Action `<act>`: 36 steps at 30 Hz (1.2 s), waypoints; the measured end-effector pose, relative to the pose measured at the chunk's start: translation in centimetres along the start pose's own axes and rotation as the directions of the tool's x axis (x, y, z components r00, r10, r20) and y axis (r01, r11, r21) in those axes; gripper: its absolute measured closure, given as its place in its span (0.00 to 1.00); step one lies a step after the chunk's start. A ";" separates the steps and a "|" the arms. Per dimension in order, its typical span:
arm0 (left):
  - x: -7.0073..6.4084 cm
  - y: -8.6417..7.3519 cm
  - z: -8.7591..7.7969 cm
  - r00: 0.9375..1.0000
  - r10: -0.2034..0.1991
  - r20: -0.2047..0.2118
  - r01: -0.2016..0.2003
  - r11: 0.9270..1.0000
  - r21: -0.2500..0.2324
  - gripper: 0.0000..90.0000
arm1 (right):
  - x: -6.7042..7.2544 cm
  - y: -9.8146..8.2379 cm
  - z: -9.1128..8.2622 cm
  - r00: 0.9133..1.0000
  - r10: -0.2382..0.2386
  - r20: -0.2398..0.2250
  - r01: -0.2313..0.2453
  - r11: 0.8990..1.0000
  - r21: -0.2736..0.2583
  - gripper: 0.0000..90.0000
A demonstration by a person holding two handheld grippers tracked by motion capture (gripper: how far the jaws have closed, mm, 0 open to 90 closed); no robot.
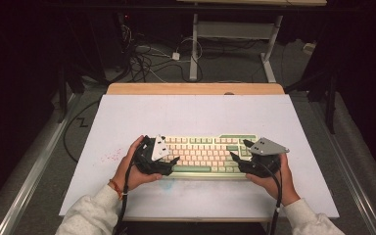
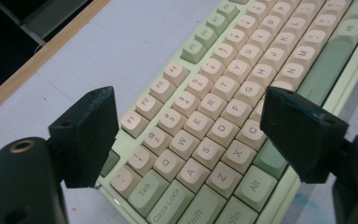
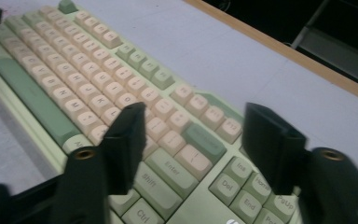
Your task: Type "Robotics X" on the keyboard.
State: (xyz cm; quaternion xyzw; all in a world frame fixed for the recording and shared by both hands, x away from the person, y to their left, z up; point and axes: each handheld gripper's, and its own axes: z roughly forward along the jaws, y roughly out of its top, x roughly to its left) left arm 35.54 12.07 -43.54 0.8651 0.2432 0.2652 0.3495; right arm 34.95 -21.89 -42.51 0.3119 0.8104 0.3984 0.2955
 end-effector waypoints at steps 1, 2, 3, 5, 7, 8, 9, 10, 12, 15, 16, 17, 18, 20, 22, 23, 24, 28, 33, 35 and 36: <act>0.0 0.0 0.0 1.000 -0.001 -0.002 0.001 1.000 0.000 0.19 | 0.0 0.0 0.1 1.000 0.015 0.007 -0.015 1.000 -0.004 0.33; 0.0 0.0 0.0 1.000 0.001 -0.001 -0.001 1.000 0.000 0.19 | -0.1 0.0 0.1 0.999 0.029 0.013 -0.029 1.000 -0.007 0.29; 0.0 -0.1 0.0 1.000 0.004 -0.004 -0.004 1.000 0.001 0.19 | -0.1 0.0 0.2 0.999 0.041 0.022 -0.041 0.999 -0.005 0.25; -0.1 -0.1 0.1 1.000 0.009 -0.011 -0.009 1.000 0.004 0.19 | -0.1 0.0 0.3 0.998 0.055 0.030 -0.055 0.998 -0.003 0.21; -0.2 -0.1 0.1 1.000 0.017 -0.020 -0.017 1.000 0.006 0.19 | 0.0 0.0 0.3 0.998 0.055 0.031 -0.054 0.999 -0.005 0.18; -0.2 -0.1 0.1 0.999 0.019 -0.029 -0.019 1.000 0.007 0.19 | 0.0 0.0 0.4 0.998 0.053 0.036 -0.052 0.999 -0.006 0.19; -0.3 0.0 0.1 0.999 0.021 -0.028 -0.021 1.000 0.006 0.19 | 0.1 0.1 0.3 0.998 0.049 0.037 -0.049 0.999 -0.005 0.19; -0.3 0.0 0.0 0.999 0.021 -0.027 -0.021 1.000 0.004 0.19 | 0.2 0.1 0.3 0.998 0.040 0.044 -0.040 0.999 -0.003 0.19; -0.3 0.0 0.0 0.999 0.026 -0.030 -0.026 1.000 0.003 0.19 | 0.3 0.1 0.3 0.998 0.026 0.056 -0.026 1.000 -0.011 0.19; -0.4 0.1 0.0 0.999 0.029 -0.034 -0.029 1.000 0.005 0.19 | 0.5 0.2 0.2 0.998 0.014 0.065 -0.013 1.000 -0.016 0.20; -0.5 0.1 0.1 0.999 0.026 -0.033 -0.025 1.000 0.005 0.19 | 0.5 0.2 0.2 0.998 0.011 0.064 -0.010 1.000 -0.018 0.20; -0.6 0.2 0.2 0.999 0.027 -0.038 -0.027 1.000 0.006 0.19 | 0.6 0.3 0.2 0.998 0.007 0.064 -0.006 1.000 -0.020 0.20; -0.7 0.3 0.1 0.999 0.028 -0.039 -0.028 1.000 0.000 0.19 | 0.7 0.3 0.2 0.998 0.006 0.065 -0.004 1.000 -0.021 0.20; -0.8 0.3 0.0 0.999 0.035 -0.037 -0.035 0.999 -0.005 0.19 | 0.8 0.3 0.2 0.998 -0.006 0.069 0.007 1.000 -0.018 0.21; -0.9 0.3 -0.1 0.999 0.036 -0.036 -0.037 0.999 -0.013 0.19 | 1.0 0.4 0.0 0.997 -0.011 0.071 0.013 1.000 -0.019 0.21; -0.9 0.3 -0.2 0.999 0.029 -0.037 -0.029 0.999 -0.019 0.19 | 1.0 0.4 -0.1 0.997 -0.012 0.070 0.014 1.000 -0.022 0.21; -1.0 0.3 -0.3 0.999 0.031 -0.041 -0.032 0.999 -0.015 0.19 | 1.1 0.4 -0.1 0.997 -0.013 0.070 0.014 1.000 -0.023 0.21; -1.0 0.1 -0.8 0.998 0.033 -0.044 -0.034 0.999 -0.019 0.19 | 1.2 0.5 -0.5 0.997 -0.022 0.075 0.024 0.999 -0.026 0.21; -1.0 -0.1 -1.3 0.998 0.029 -0.056 -0.031 0.999 -0.025 0.19 | 1.3 0.5 -0.8 0.996 -0.031 0.080 0.032 0.999 -0.023 0.21; -1.0 -0.2 -1.5 0.998 0.029 -0.063 -0.031 0.999 -0.032 0.19 | 1.3 0.5 -1.0 0.996 -0.036 0.082 0.038 0.999 -0.022 0.22; -1.0 -0.2 -1.6 0.997 0.033 -0.063 -0.035 0.999 -0.031 0.19 | 1.3 0.5 -1.1 0.996 -0.042 0.084 0.043 0.999 -0.022 0.22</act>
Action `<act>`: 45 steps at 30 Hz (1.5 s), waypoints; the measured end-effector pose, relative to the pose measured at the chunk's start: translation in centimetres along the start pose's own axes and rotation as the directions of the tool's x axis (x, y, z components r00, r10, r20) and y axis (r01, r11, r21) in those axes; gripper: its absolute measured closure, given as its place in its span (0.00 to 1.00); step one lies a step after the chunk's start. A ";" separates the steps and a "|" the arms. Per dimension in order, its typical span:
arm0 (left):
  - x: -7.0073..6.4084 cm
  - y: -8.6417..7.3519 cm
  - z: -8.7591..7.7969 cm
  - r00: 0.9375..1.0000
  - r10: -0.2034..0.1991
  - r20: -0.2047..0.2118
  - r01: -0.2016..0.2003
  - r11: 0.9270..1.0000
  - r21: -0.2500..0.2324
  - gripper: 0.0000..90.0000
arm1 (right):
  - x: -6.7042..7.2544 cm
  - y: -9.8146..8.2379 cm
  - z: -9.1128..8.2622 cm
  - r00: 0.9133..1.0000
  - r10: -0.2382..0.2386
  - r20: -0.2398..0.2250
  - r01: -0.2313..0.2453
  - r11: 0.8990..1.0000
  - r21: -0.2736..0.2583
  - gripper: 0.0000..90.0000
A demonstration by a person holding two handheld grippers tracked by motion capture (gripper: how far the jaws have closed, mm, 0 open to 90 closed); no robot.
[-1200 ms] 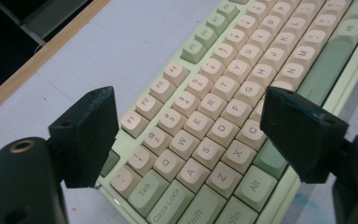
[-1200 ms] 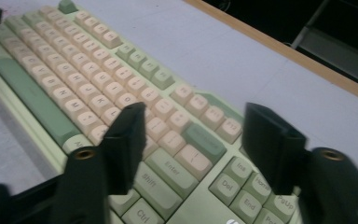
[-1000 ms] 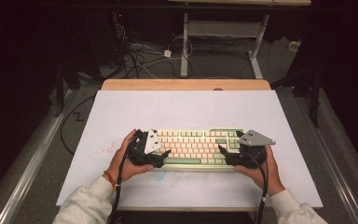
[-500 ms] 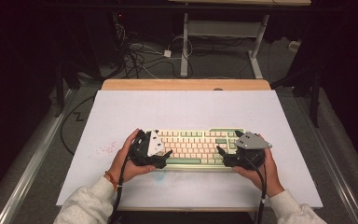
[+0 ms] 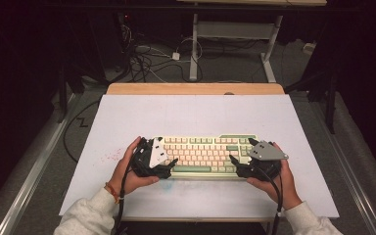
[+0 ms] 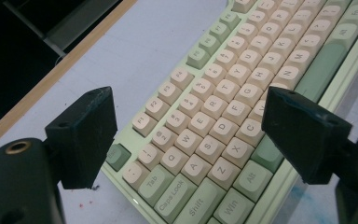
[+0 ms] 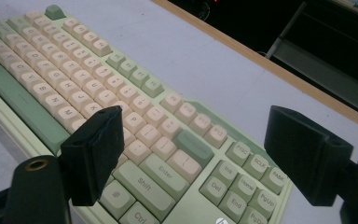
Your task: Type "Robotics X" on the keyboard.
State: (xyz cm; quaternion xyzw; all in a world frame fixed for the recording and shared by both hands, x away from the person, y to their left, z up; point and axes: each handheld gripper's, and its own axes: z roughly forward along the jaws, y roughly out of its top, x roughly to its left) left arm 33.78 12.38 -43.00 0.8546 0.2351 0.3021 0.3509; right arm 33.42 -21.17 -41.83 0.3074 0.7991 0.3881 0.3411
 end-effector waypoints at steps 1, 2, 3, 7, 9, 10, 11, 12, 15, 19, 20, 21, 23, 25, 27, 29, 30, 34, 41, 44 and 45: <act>0.0 0.0 -0.1 1.000 0.002 -0.002 -0.002 1.000 0.000 0.19 | 0.0 0.0 -0.1 1.000 0.000 -0.001 0.000 1.000 -0.001 0.22; -0.1 -0.1 -0.2 1.000 0.005 -0.006 -0.005 1.000 0.000 0.19 | 0.0 0.0 -0.2 1.000 -0.002 -0.002 0.002 1.000 -0.003 0.22; -0.1 -0.2 -0.2 1.000 0.003 -0.004 -0.003 1.000 -0.003 0.19 | 0.1 0.0 -0.3 1.000 -0.001 0.001 0.001 1.000 -0.004 0.22; -0.1 -0.4 -0.6 1.000 0.009 -0.008 -0.009 1.000 0.000 0.19 | 0.2 0.0 -0.6 1.000 -0.012 0.004 0.012 1.000 -0.003 0.22; -0.1 -0.6 -0.8 1.000 0.013 -0.016 -0.013 1.000 -0.001 0.19 | 0.2 0.0 -0.9 1.000 -0.021 0.005 0.021 1.000 -0.005 0.22; -0.1 -0.6 -0.9 1.000 0.011 -0.012 -0.011 1.000 -0.002 0.19 | 0.2 0.0 -1.0 1.000 -0.026 0.008 0.026 1.000 -0.006 0.22; -0.1 -0.7 -1.0 1.000 0.015 -0.007 -0.015 1.000 0.002 0.19 | 0.3 0.0 -1.1 1.000 -0.027 0.008 0.027 1.000 -0.004 0.22; -0.2 -0.8 -1.0 1.000 0.018 -0.014 -0.018 1.000 0.003 0.19 | 0.3 -0.1 -1.2 1.000 -0.029 0.007 0.029 1.000 -0.004 0.22; -0.2 -1.1 -1.3 0.999 0.024 -0.022 -0.024 1.000 0.008 0.19 | 0.3 -0.1 -1.4 0.999 -0.032 0.012 0.032 0.999 -0.002 0.22; -0.1 -1.6 -1.8 0.999 0.025 -0.035 -0.025 1.000 0.011 0.19 | 0.3 -0.1 -1.7 0.999 -0.034 0.021 0.035 0.999 -0.003 0.23; -0.1 -1.8 -1.9 0.999 0.021 -0.040 -0.020 1.000 0.012 0.19 | 0.4 -0.1 -1.8 0.999 -0.034 0.023 0.034 0.999 0.000 0.23; 0.0 -1.9 -2.1 0.999 0.018 -0.038 -0.018 1.000 0.012 0.19 | 0.4 -0.1 -1.8 0.999 -0.038 0.022 0.038 0.999 0.000 0.23; 0.0 -2.2 -2.4 0.999 0.021 -0.042 -0.021 1.000 0.011 0.19 | 0.4 -0.2 -2.0 0.999 -0.041 0.030 0.041 0.999 0.002 0.23; 0.0 -2.4 -2.5 0.999 0.019 -0.046 -0.019 1.000 0.012 0.19 | 0.4 -0.3 -2.2 0.999 -0.044 0.030 0.044 0.999 0.001 0.23; 0.0 -2.6 -2.7 0.999 0.016 -0.051 -0.016 1.000 0.011 0.19 | 0.4 -0.4 -2.4 0.998 -0.047 0.037 0.047 0.999 0.002 0.23; 0.1 -2.8 -2.9 0.999 0.018 -0.047 -0.017 1.000 0.016 0.19 | 0.4 -0.5 -2.5 0.998 -0.046 0.037 0.046 0.999 0.002 0.23; 0.0 -2.9 -3.0 0.998 0.019 -0.052 -0.018 1.000 0.017 0.19 | 0.3 -0.5 -2.6 0.998 -0.048 0.041 0.048 0.999 0.002 0.23; 0.0 -3.4 -3.3 0.998 0.026 -0.055 -0.024 0.999 0.027 0.19 | 0.2 -0.8 -2.9 0.998 -0.041 0.053 0.042 0.999 -0.002 0.23; 0.2 -4.5 -3.5 0.999 0.019 -0.043 -0.017 0.999 0.042 0.18 | -0.2 -1.3 -3.3 0.997 -0.033 0.071 0.033 0.999 0.002 0.23; 0.4 -4.9 -3.7 0.999 0.011 -0.045 -0.009 0.999 0.044 0.18 | -0.3 -1.6 -3.4 0.997 -0.030 0.074 0.030 1.000 0.004 0.23; 0.5 -5.1 -3.7 0.999 0.011 -0.047 -0.009 0.999 0.047 0.18 | -0.4 -1.8 -3.5 0.997 -0.028 0.072 0.028 1.000 0.001 0.23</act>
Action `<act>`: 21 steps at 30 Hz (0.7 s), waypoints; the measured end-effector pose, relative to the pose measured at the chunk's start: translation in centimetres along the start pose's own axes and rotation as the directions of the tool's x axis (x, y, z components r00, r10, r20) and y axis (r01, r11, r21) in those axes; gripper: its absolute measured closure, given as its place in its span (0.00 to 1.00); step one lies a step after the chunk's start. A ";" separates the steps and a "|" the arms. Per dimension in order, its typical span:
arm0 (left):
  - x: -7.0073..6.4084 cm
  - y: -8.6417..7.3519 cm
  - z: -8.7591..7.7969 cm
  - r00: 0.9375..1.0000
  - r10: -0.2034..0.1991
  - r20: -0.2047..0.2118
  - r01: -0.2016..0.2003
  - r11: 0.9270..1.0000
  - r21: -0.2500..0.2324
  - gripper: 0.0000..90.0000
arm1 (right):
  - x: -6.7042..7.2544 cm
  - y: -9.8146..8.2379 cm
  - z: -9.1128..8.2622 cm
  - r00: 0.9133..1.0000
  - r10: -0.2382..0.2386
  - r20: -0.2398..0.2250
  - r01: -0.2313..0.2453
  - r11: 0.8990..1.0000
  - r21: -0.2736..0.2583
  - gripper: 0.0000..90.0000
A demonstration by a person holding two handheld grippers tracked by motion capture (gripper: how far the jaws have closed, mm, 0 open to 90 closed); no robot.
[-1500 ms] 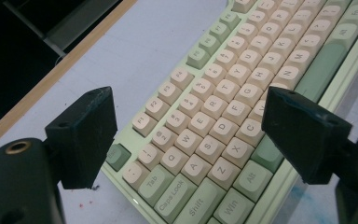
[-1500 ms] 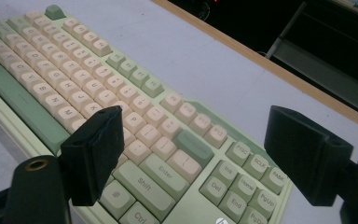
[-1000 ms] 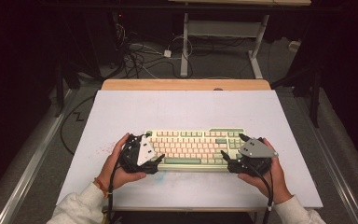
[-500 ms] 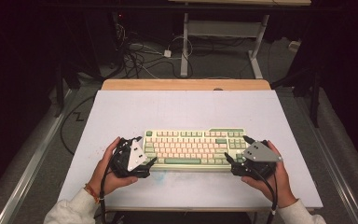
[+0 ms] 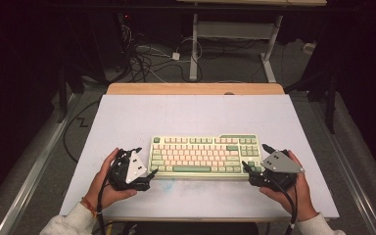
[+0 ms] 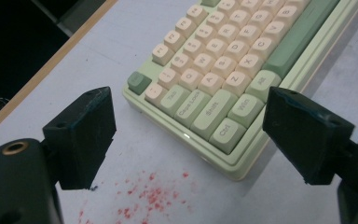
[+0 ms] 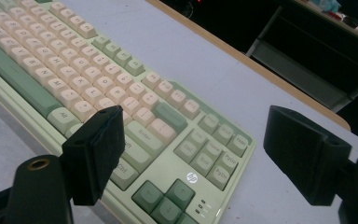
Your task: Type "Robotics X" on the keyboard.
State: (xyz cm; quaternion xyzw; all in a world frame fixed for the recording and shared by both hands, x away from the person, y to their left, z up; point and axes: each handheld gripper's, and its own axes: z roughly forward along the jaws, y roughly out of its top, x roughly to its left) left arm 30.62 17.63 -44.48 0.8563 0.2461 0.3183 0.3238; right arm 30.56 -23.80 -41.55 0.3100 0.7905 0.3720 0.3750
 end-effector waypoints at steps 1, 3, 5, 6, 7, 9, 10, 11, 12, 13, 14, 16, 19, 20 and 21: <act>0.1 -0.2 0.0 1.000 -0.001 0.002 0.001 1.000 0.003 0.18 | -0.1 -0.1 0.0 1.000 0.001 0.003 -0.001 1.000 -0.002 0.23; 0.1 -0.6 0.0 1.000 0.002 -0.008 -0.002 1.000 0.017 0.18 | -0.3 -0.4 0.0 1.000 0.007 0.008 -0.007 1.000 0.002 0.23; 0.2 -1.0 0.0 1.000 -0.001 -0.019 0.001 0.999 0.035 0.18 | -0.5 -0.7 0.0 1.000 0.007 0.017 -0.007 1.000 0.011 0.23; 0.3 -1.2 0.0 1.000 -0.003 -0.018 0.003 0.999 0.040 0.18 | -0.6 -0.9 0.0 1.000 0.003 0.021 -0.004 1.000 0.015 0.23; 0.3 -1.4 0.0 1.000 -0.002 -0.021 0.003 0.999 0.049 0.18 | -0.7 -1.0 -0.1 1.000 0.003 0.024 -0.003 1.000 0.019 0.23; 0.3 -1.8 0.0 1.000 -0.007 -0.022 0.008 0.998 0.055 0.18 | -0.9 -1.4 -0.1 0.999 0.003 0.033 -0.004 1.000 0.029 0.23; 0.3 -2.0 0.0 1.000 -0.012 -0.020 0.013 0.998 0.058 0.18 | -1.0 -1.6 -0.1 0.999 0.004 0.033 -0.005 1.000 0.031 0.23; 0.3 -2.2 0.0 1.000 -0.013 -0.019 0.014 0.998 0.061 0.18 | -1.1 -1.7 -0.2 0.999 0.005 0.036 -0.007 0.999 0.033 0.23; 0.4 -2.4 0.0 1.000 -0.014 -0.018 0.015 0.998 0.062 0.18 | -1.2 -1.9 -0.3 0.999 0.008 0.040 -0.009 0.999 0.038 0.23; 0.4 -2.5 0.0 1.000 -0.012 -0.020 0.013 0.998 0.063 0.18 | -1.4 -2.1 -0.3 0.999 0.010 0.041 -0.011 0.999 0.040 0.23; 0.4 -2.7 0.0 1.000 -0.018 -0.025 0.020 0.998 0.062 0.18 | -1.5 -2.3 -0.4 0.999 0.015 0.044 -0.017 0.999 0.038 0.23; 0.4 -2.9 0.0 0.999 -0.008 -0.032 0.011 0.997 0.072 0.18 | -1.6 -2.7 -0.5 0.998 0.017 0.063 -0.020 0.999 0.040 0.23; 0.5 -3.2 0.0 0.999 -0.017 -0.028 0.019 0.998 0.065 0.18 | -1.8 -3.4 -0.7 0.996 0.015 0.089 -0.020 0.999 0.050 0.23; 0.5 -3.4 0.0 1.000 -0.015 -0.027 0.017 0.998 0.064 0.18 | -1.9 -3.6 -0.7 0.996 0.022 0.088 -0.027 0.998 0.055 0.23; 0.6 -3.5 0.0 0.999 -0.014 -0.030 0.016 0.998 0.068 0.18 | -2.0 -3.8 -0.8 0.996 0.025 0.090 -0.030 0.998 0.057 0.23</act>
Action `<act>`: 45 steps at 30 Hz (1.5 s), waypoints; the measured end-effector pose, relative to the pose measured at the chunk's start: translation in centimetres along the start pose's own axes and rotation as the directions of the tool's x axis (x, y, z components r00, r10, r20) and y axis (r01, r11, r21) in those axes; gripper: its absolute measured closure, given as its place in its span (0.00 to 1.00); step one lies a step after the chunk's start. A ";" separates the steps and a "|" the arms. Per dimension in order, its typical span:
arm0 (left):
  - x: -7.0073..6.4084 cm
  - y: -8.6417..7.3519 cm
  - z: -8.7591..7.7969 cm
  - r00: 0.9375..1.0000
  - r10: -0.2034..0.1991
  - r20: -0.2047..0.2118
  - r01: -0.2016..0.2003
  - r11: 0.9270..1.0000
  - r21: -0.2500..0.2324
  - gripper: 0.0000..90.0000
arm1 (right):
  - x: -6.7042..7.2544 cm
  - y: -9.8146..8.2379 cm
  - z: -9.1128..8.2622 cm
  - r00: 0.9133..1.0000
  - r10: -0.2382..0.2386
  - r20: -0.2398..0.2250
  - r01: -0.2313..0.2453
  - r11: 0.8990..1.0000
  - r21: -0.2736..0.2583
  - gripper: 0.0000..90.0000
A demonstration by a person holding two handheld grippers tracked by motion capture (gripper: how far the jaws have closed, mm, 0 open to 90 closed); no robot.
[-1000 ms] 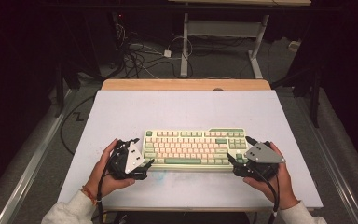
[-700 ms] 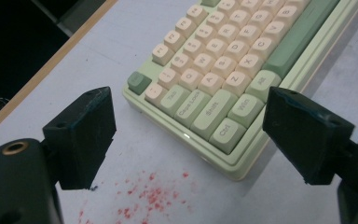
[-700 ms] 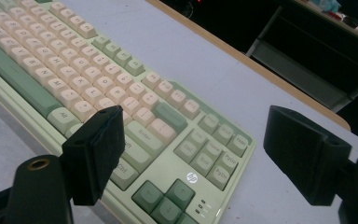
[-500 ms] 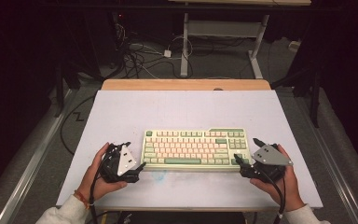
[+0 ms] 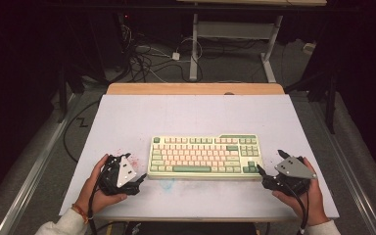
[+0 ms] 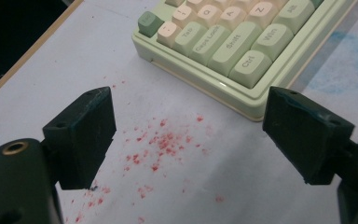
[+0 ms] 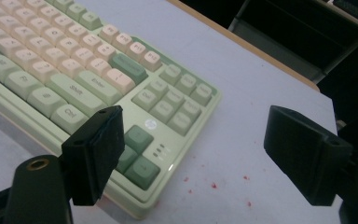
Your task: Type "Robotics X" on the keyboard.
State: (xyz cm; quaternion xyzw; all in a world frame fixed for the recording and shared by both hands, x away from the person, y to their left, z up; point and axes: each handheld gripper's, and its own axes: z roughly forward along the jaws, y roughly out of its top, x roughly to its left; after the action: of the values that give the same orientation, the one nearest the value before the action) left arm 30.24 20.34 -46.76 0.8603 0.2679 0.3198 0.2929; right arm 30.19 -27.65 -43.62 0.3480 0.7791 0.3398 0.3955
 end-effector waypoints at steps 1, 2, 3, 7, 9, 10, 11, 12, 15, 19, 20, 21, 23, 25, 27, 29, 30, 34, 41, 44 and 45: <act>0.1 -0.2 0.1 1.000 -0.001 0.003 0.001 1.000 0.005 0.18 | -0.1 -0.2 0.0 1.000 0.000 0.004 0.000 1.000 -0.001 0.23; 0.1 -0.4 0.2 1.000 -0.001 0.006 0.000 1.000 0.014 0.18 | -0.2 -0.4 0.0 1.000 0.012 0.007 -0.012 1.000 0.005 0.23; 0.2 -0.6 0.3 1.000 0.004 0.004 -0.004 1.000 0.027 0.18 | -0.3 -0.7 0.0 1.000 0.013 0.007 -0.013 1.000 0.008 0.23; 0.3 -1.5 0.6 1.000 -0.003 0.003 0.003 0.998 0.057 0.18 | -0.7 -1.6 0.0 0.999 0.040 0.016 -0.041 0.999 0.021 0.23; 0.5 -1.9 0.6 1.000 -0.026 0.011 0.025 0.998 0.058 0.18 | -0.8 -2.0 0.0 0.998 0.052 0.018 -0.052 0.998 0.029 0.23; 0.6 -2.1 0.5 0.999 -0.033 0.012 0.032 0.998 0.057 0.18 | -0.9 -2.3 0.0 0.998 0.055 0.018 -0.055 0.998 0.034 0.23; 0.7 -2.4 0.4 0.999 -0.040 0.014 0.039 0.998 0.055 0.18 | -1.0 -2.5 0.1 0.998 0.060 0.012 -0.060 0.998 0.034 0.23; 0.8 -2.6 0.4 0.999 -0.043 0.012 0.042 0.998 0.056 0.18 | -1.0 -2.7 0.0 0.997 0.075 0.006 -0.075 0.996 0.037 0.23; 0.9 -3.3 0.3 0.997 -0.075 0.027 0.074 0.996 0.056 0.18 | -0.9 -3.5 0.1 0.997 0.079 0.006 -0.079 0.996 0.050 0.23; 0.6 -3.8 0.1 0.996 -0.079 0.042 0.077 0.995 0.055 0.18 | -0.9 -4.0 0.1 0.996 0.092 -0.006 -0.092 0.994 0.057 0.22; 0.6 -3.8 0.0 0.996 -0.081 0.043 0.078 0.995 0.056 0.18 | -0.9 -4.0 0.1 0.995 0.095 -0.006 -0.095 0.994 0.055 0.22; 0.6 -3.8 0.0 0.996 -0.084 0.042 0.081 0.995 0.056 0.18 | -1.0 -3.9 0.1 0.995 0.099 -0.008 -0.098 0.994 0.051 0.22; 0.6 -3.9 -0.2 0.995 -0.089 0.039 0.087 0.995 0.050 0.18 | -1.0 -3.8 0.1 0.995 0.101 -0.007 -0.100 0.994 0.046 0.21; 0.6 -3.9 -0.3 0.995 -0.096 0.038 0.095 0.994 0.047 0.18 | -0.9 -3.7 0.2 0.995 0.097 -0.013 -0.096 0.994 0.044 0.21; 0.6 -3.8 -0.3 0.995 -0.091 0.035 0.090 0.995 0.044 0.18 | -0.8 -3.6 0.2 0.995 0.096 -0.017 -0.095 0.994 0.046 0.20; 0.6 -3.8 -0.3 0.995 -0.092 0.033 0.091 0.995 0.036 0.18 | -0.7 -3.5 0.2 0.996 0.087 -0.014 -0.087 0.995 0.043 0.20; 0.6 -3.7 -0.3 0.995 -0.096 0.032 0.095 0.995 0.031 0.18 | -0.7 -3.5 0.2 0.996 0.085 -0.014 -0.085 0.996 0.040 0.20; 0.7 -3.9 -0.4 0.996 -0.086 0.027 0.085 0.996 0.037 0.18 | -0.5 -3.3 0.2 0.997 0.075 -0.012 -0.074 0.997 0.037 0.20; 0.8 -3.9 -0.9 0.995 -0.100 0.016 0.100 0.995 0.007 0.18 | -0.1 -2.9 -0.1 0.998 0.056 -0.002 -0.056 0.998 0.030 0.20; 0.9 -3.9 -0.9 0.995 -0.101 0.012 0.101 0.995 0.008 0.18 | -0.1 -2.9 0.0 0.998 0.057 -0.002 -0.057 0.998 0.030 0.20; 0.9 -3.9 -0.8 0.995 -0.103 0.015 0.103 0.995 0.007 0.18 | -0.2 -2.9 0.0 0.998 0.055 -0.002 -0.055 0.998 0.029 0.20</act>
State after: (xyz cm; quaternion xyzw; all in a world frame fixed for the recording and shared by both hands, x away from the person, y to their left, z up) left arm 29.16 23.89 -48.52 0.8488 0.3106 0.2969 0.3081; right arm 29.46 -29.33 -45.89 0.3746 0.7746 0.3396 0.3799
